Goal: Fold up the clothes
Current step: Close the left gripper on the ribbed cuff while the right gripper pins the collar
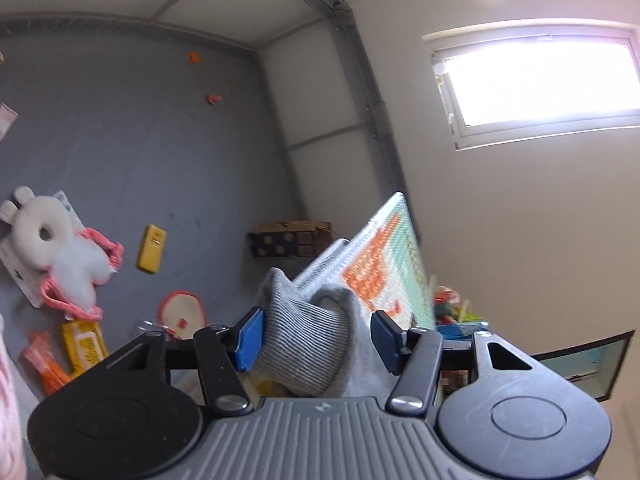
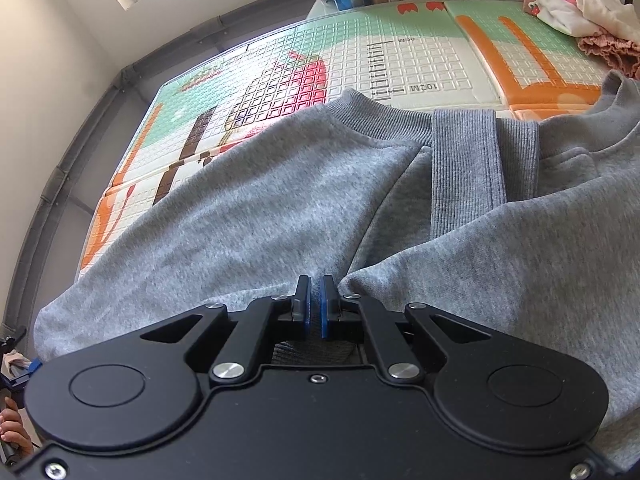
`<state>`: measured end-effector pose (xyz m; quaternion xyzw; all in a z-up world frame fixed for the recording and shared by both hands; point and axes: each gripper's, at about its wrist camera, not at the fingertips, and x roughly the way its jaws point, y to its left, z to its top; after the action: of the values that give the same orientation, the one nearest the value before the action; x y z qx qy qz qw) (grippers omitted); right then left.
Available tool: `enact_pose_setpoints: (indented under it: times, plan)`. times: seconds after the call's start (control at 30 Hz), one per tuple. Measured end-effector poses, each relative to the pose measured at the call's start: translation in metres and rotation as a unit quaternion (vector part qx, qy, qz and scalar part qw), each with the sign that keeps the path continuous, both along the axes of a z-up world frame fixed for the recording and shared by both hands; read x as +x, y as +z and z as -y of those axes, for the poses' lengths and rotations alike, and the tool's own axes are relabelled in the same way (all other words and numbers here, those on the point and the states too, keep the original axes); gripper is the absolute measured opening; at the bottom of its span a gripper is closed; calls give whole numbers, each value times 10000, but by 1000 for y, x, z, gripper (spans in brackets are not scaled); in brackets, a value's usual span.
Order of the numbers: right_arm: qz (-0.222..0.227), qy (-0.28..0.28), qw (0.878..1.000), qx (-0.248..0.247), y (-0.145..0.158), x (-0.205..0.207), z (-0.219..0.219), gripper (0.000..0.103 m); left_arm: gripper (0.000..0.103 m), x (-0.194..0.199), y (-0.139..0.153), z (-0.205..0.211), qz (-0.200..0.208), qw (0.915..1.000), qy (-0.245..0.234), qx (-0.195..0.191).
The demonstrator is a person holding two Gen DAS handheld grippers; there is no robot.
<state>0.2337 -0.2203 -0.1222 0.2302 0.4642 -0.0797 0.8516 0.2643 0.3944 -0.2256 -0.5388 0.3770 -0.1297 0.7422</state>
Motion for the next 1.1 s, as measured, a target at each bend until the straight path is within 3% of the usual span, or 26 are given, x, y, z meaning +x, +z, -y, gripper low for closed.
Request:
enact_pose_setpoints:
  times: [0.2, 0.37, 0.47, 0.53, 0.6, 0.63, 0.67, 0.83, 1.1]
  plan:
    - [-17, -18, 10000, 20, -1, 1, 0, 3, 59, -7, 9, 8, 501, 9974, -301, -430]
    - [2, -32, 10000, 29, -2, 0, 0, 3, 59, 5, 9, 26, -74, 9976, -663, 195]
    - [1, -23, 10000, 51, -2, 0, 1, 3, 59, 8, 9, 32, -68, 9973, -707, 202]
    - [1, -20, 10000, 68, -2, 0, 2, 3, 53, 9, 10, 34, -17, 9977, -654, 159]
    - [2, -19, 10000, 80, -2, 0, 3, 3, 24, 8, 12, 34, 34, 9978, -650, 161]
    - [3, -21, 10000, 89, -2, 0, 3, 3, 13, 7, 13, 34, 55, 9976, -661, 208]
    - [4, -22, 9999, 98, -2, 0, 4, 3, 9, 5, 15, 35, 65, 9972, -670, 310]
    - [8, -51, 9998, 179, -3, -1, 6, 3, 5, 3, 31, 48, 133, 9952, -656, 709]
    - [80, -40, 9994, 321, -5, -5, 11, 3, 5, -2, 96, 65, 916, 9904, -657, 799]
